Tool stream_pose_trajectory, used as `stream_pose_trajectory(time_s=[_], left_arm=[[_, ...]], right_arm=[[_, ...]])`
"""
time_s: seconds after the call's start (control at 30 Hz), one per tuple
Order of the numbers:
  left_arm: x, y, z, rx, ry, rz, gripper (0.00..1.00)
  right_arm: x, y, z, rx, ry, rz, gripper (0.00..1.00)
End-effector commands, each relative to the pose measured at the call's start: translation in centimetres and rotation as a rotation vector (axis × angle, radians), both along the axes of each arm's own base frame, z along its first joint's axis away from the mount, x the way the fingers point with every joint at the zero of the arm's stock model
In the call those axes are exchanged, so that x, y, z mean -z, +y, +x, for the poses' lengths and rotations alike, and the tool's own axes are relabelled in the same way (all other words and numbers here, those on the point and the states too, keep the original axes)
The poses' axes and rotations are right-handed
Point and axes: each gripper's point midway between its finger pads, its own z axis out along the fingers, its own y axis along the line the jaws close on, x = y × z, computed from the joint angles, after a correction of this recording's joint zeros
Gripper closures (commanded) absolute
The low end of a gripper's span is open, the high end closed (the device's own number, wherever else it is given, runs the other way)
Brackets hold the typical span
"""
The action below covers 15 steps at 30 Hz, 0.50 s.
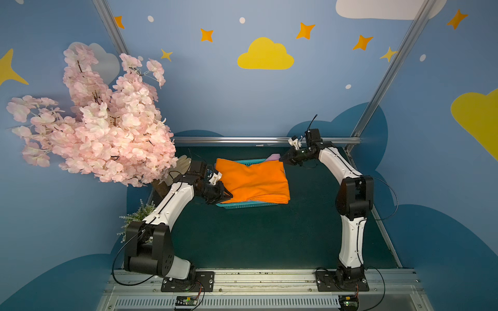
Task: Put the folded long pants in the basket
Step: Adjust the long pant in the basket.
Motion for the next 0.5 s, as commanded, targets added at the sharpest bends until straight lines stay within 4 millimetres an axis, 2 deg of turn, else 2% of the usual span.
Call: stream_pose_trajectory(time_s=[0.0,0.17,0.23,0.3,0.47], left_arm=[[0.2,0.2,-0.7,0.008,0.014,0.005,0.81],[0.5,0.3,-1.0,0.008,0.024,0.007,0.81],[0.6,0.3,-1.1,0.009,0.025,0.008,0.81],[0.7,0.4,-1.2,0.008,0.028,0.011,0.81],[0.9,0.3,-1.3,0.009,0.036,0.010,0.81]], right_arm=[[-2.0,0.9,-0.1,-0.025,-0.034,0.028,1.00],[-4.6,0.4,2.4,0.011,-0.108,0.048,1.00],[-4.7,-0.3,3.8,0.041,-0.115,0.072,1.00],[-4.0,-1.0,5.1,0.080,-0.077,0.105,1.00],[0.4,-1.8,6.3,0.104,0.042,0.135,1.00]])
